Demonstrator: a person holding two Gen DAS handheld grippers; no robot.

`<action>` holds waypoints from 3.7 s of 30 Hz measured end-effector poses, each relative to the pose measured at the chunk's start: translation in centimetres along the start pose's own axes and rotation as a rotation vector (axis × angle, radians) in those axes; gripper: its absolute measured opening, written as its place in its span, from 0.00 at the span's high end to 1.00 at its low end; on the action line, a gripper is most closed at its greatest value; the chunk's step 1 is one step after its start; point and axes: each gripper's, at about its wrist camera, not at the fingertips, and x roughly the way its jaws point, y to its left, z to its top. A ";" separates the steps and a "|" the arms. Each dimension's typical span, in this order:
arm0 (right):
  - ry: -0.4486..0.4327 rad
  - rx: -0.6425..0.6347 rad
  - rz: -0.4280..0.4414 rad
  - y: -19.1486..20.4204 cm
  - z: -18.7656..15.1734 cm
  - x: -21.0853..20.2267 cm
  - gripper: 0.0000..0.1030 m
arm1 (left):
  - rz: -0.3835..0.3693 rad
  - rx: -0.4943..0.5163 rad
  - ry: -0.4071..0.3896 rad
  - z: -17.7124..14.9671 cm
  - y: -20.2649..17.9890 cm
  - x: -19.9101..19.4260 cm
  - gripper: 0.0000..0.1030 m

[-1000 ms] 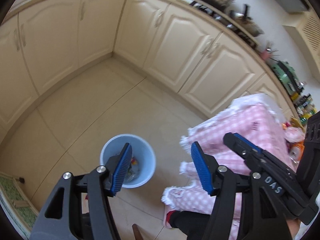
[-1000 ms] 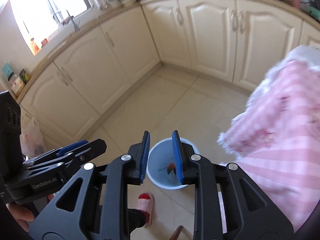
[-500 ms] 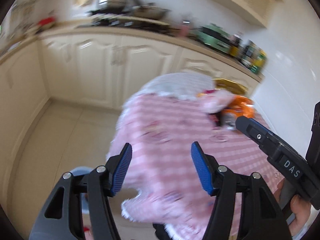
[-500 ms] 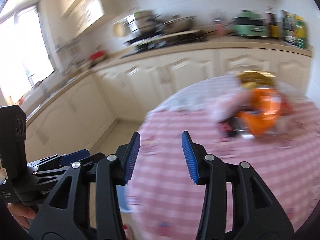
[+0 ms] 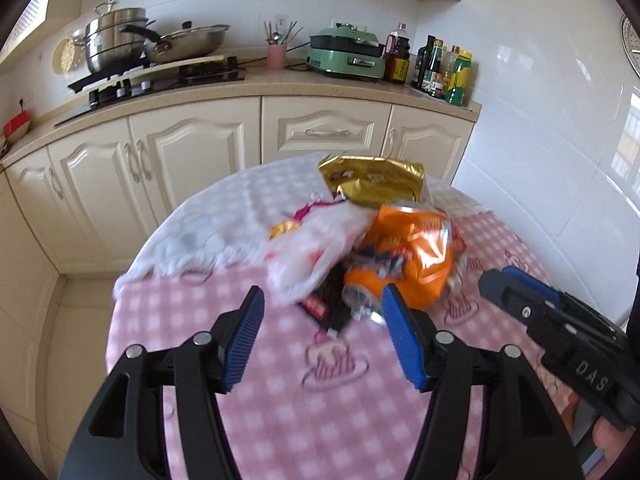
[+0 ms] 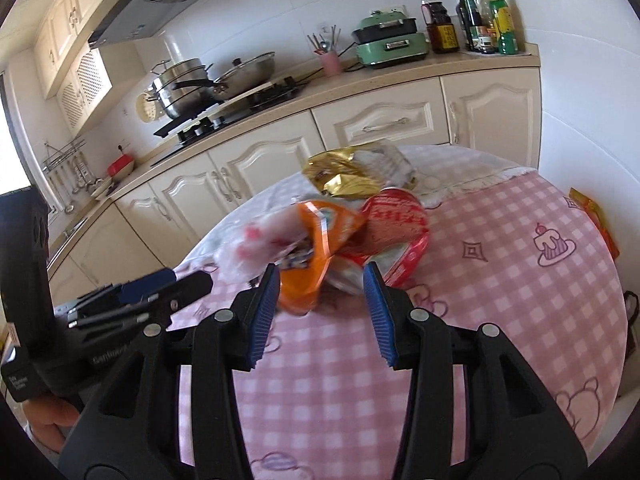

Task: Collect trash
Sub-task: 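Move both open tools back toward the remaining trash on the table, then grasp the clear plastic bag with the left tool while the right tool grasps the orange can, then carry the plastic bag and orange can over the bin and open both tools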

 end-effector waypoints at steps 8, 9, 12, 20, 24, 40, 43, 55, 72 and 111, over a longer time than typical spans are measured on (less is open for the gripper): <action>0.043 -0.011 -0.001 -0.7 1.2 3.4 0.58 | -0.037 -0.029 0.073 1.4 0.8 4.4 0.89; 0.060 -0.015 0.000 -0.6 1.3 4.0 0.58 | -0.037 -0.032 0.075 1.4 0.9 4.7 0.96; 0.088 -0.013 0.013 -0.4 1.4 5.1 0.58 | -0.045 -0.054 0.051 1.2 1.2 4.6 0.98; 0.138 -0.059 -0.009 1.7 1.9 7.0 0.65 | -0.079 -0.101 0.018 0.2 2.4 2.9 0.98; 0.141 -0.086 -0.023 2.9 1.6 7.5 0.71 | -0.087 -0.116 0.016 -0.1 3.1 2.3 0.99; 0.051 -0.185 0.048 9.5 0.1 2.6 0.85 | -0.113 -0.194 -0.084 -2.5 7.0 -5.3 0.99; 0.051 -0.202 0.079 11.4 -0.5 1.8 0.85 | -0.109 -0.203 -0.102 -3.1 7.9 -7.1 0.99; 0.121 -0.317 0.284 23.4 -4.9 2.0 0.85 | 0.006 -0.320 -0.160 -9.4 16.7 -15.4 0.99; 0.500 -0.490 0.395 37.5 -21.4 15.5 0.86 | 0.193 -0.669 0.072 -24.8 35.0 -11.4 0.99; 0.793 -0.499 0.318 38.8 -33.6 28.2 0.83 | 0.283 -0.880 0.326 -35.3 42.8 -3.7 0.62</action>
